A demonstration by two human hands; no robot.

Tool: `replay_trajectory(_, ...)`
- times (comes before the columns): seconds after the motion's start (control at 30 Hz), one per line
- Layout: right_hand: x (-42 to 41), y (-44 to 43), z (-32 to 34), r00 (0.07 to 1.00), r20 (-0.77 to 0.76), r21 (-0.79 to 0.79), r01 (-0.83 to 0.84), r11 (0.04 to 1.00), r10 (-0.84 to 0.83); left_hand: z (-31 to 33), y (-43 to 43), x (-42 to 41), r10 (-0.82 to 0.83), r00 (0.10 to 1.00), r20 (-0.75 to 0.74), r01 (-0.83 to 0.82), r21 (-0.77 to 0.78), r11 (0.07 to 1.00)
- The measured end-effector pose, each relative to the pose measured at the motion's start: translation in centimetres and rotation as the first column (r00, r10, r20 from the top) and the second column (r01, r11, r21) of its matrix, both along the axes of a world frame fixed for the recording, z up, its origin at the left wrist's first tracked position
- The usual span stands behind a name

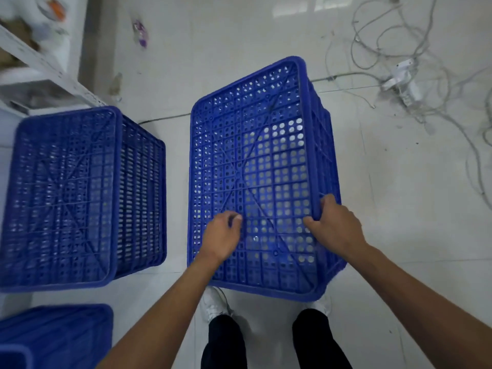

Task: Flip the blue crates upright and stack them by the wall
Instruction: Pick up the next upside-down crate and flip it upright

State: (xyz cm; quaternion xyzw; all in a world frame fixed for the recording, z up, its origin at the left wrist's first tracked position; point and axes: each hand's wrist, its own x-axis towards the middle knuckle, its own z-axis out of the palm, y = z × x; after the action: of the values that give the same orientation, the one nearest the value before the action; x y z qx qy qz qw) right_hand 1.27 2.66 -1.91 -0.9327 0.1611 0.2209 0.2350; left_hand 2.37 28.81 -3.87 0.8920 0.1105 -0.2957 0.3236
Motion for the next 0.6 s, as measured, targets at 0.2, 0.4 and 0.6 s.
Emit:
replay_trajectory(0.2, 0.5, 6.7, 1.9, 0.998, 0.039, 0.121, -0.053, 0.991, 0.049, 4.4, -0.9, -1.1, 0.095, 0.97, 0.224, -0.054, -0.182, 0.982)
replay_trajectory(0.4, 1.5, 11.5, 3.0, 0.992, 0.04, 0.375, -0.124, 0.919, 0.117, 5.7, 0.7, -1.1, 0.121, 0.958, 0.261, -0.059, -0.234, 0.971)
replay_trajectory(0.6, 1.5, 14.9, 2.4, 0.992, -0.032, 0.476, -0.09, 0.875, 0.119, 5.3, 4.1, -0.7, 0.097, 0.956, 0.276, -0.101, 0.001, 0.995)
